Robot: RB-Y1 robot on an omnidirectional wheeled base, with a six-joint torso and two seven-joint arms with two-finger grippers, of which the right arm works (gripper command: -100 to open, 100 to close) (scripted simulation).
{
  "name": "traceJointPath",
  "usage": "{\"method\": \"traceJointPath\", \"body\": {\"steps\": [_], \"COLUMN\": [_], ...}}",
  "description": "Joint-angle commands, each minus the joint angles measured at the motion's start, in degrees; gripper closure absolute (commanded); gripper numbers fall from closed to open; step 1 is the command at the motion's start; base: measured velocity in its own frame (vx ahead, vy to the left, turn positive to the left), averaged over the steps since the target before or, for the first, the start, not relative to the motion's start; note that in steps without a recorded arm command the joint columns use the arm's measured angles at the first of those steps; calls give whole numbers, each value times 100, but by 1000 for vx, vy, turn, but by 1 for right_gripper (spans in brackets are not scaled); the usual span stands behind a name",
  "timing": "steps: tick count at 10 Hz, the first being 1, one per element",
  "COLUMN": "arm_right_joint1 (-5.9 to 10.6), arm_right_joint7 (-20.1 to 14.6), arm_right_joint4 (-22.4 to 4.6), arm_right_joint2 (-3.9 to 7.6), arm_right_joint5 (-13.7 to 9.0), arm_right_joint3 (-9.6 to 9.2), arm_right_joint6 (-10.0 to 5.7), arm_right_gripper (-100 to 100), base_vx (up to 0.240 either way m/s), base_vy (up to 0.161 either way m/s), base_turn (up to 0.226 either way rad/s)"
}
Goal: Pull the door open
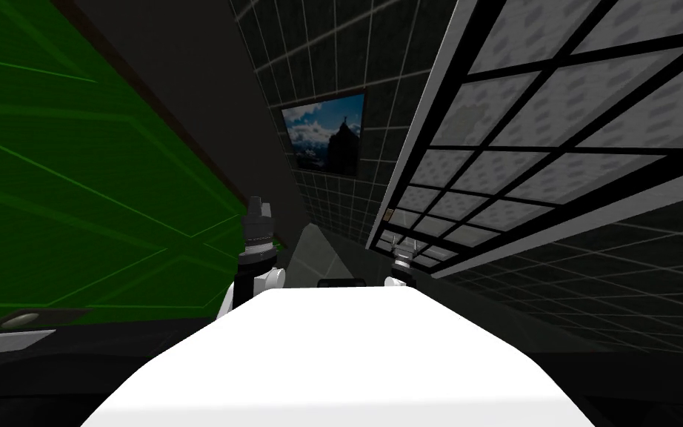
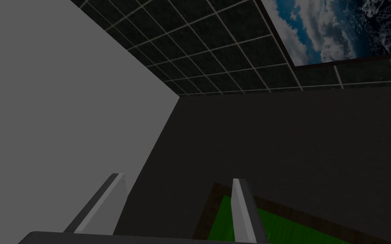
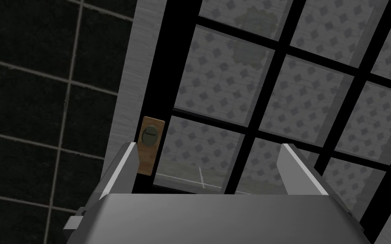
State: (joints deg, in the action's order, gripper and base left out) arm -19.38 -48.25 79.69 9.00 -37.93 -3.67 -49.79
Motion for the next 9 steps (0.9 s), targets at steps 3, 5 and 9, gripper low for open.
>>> {"method": "traceJointPath", "body": {"steps": [3,5,9], "arm_right_joint1": [71,109,179], "arm_right_joint7": [-397,-615,-1007], "arm_right_joint4": [-504,-801,-1333], "arm_right_joint2": [54,81,128], "arm_right_joint5": [-411,-628,-1017], "arm_right_joint3": [-42,-72,-125], "arm_right_joint6": [-113,-194,-338], "arm_right_gripper": [-100,-100,-100], "base_vx": [161,133,120], "base_vy": [-45,-41,-54], "base_turn": [157,156,120]}}
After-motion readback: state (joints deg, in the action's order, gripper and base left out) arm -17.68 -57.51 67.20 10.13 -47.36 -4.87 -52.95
